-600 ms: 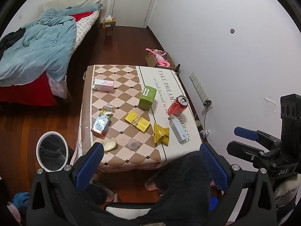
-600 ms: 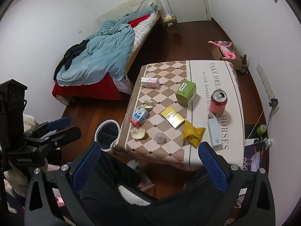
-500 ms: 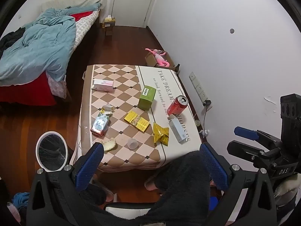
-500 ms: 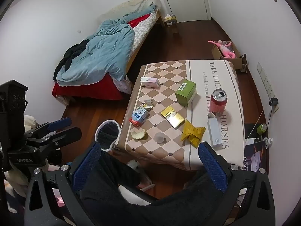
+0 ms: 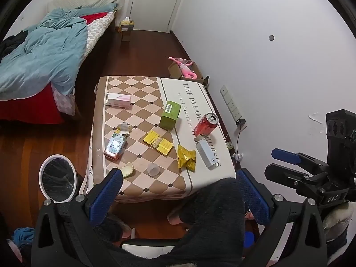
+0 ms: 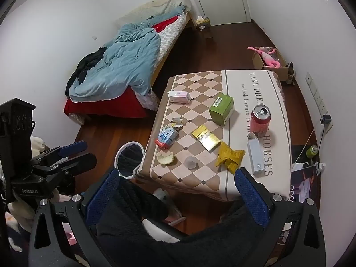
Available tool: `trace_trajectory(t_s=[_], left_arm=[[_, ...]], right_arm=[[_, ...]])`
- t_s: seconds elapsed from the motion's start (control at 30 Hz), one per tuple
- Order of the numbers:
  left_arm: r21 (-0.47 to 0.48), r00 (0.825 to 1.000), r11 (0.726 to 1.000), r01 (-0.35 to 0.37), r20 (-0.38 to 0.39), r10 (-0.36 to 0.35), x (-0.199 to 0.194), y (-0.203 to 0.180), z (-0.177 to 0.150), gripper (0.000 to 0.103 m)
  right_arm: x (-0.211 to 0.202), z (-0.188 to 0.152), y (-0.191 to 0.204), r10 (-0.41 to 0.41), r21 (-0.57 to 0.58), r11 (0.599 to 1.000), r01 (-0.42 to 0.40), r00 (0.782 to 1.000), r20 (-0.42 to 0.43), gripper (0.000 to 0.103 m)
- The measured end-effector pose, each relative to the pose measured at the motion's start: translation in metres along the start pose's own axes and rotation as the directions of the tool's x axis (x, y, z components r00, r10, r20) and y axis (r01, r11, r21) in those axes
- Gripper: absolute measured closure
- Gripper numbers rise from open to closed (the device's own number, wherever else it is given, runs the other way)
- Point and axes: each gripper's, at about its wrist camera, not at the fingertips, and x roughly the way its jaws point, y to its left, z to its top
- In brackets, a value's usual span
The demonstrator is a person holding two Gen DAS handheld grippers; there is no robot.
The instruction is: Collect trash
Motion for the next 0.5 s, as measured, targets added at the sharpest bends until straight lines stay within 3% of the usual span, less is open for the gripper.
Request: trace_trajectory(t_s=[0.5], left_arm=[[0.005,1.000,1.000,0.027,-0.006,-0.027,-0.0012,-0.0061,0.0041,0.000]], right_arm=[[0.0051,-0.0008,-0.0017,0.007,0.004,1.000,-0.007,1.000,0.000,0.000]])
